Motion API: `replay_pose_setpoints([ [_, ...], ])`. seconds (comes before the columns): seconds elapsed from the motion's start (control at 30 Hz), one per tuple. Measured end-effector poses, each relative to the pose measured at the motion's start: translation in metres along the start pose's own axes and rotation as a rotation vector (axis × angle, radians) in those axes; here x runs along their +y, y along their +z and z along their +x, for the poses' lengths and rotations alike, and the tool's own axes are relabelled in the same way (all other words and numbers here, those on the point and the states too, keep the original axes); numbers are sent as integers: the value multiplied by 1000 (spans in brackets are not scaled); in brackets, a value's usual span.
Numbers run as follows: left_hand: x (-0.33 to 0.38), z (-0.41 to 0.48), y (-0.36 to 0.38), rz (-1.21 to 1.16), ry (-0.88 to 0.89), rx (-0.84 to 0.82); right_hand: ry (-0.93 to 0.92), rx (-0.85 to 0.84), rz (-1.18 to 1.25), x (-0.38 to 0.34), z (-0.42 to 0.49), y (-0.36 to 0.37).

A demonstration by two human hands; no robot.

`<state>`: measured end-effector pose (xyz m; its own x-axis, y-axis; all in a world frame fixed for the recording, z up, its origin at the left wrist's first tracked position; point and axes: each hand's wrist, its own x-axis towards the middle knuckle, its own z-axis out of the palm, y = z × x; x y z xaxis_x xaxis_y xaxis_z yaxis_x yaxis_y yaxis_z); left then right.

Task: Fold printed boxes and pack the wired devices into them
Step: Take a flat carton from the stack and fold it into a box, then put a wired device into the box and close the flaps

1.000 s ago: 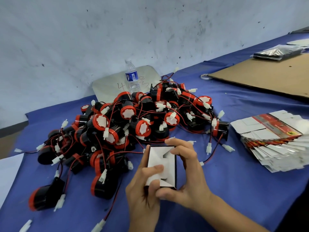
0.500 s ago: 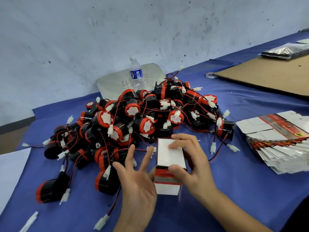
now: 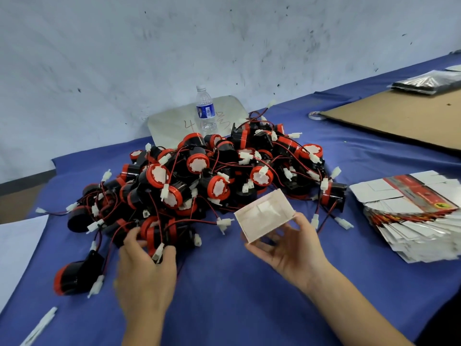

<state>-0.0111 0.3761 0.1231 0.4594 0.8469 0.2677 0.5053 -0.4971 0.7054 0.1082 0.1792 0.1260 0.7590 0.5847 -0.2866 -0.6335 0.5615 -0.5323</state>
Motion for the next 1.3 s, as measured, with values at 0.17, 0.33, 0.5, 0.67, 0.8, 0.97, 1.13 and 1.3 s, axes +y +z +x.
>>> replay_pose_setpoints([
  [0.17,-1,-5,10,-87,-9,-27,-46,91,-196,10,2,-1],
  [0.33,8,-9,11,-580,9,239,-209,154,-529,13,3,-1],
  [0.5,23,-24,11,-863,338,240,-477,200,-981,15,4,-4],
  [0.67,18,-27,20,-703,526,23,-619,147,-989,16,2,-2],
  [0.8,15,-22,19,-600,677,43,-614,-54,-1003,20,-1,1],
  [0.97,17,-22,20,-730,605,-36,-615,-161,-1055,21,1,-2],
  [1.13,20,-27,18,-819,583,-135,-576,-252,-1030,20,2,0],
  [1.3,21,-32,17,-845,504,-208,-624,-211,-1052,19,5,-1],
])
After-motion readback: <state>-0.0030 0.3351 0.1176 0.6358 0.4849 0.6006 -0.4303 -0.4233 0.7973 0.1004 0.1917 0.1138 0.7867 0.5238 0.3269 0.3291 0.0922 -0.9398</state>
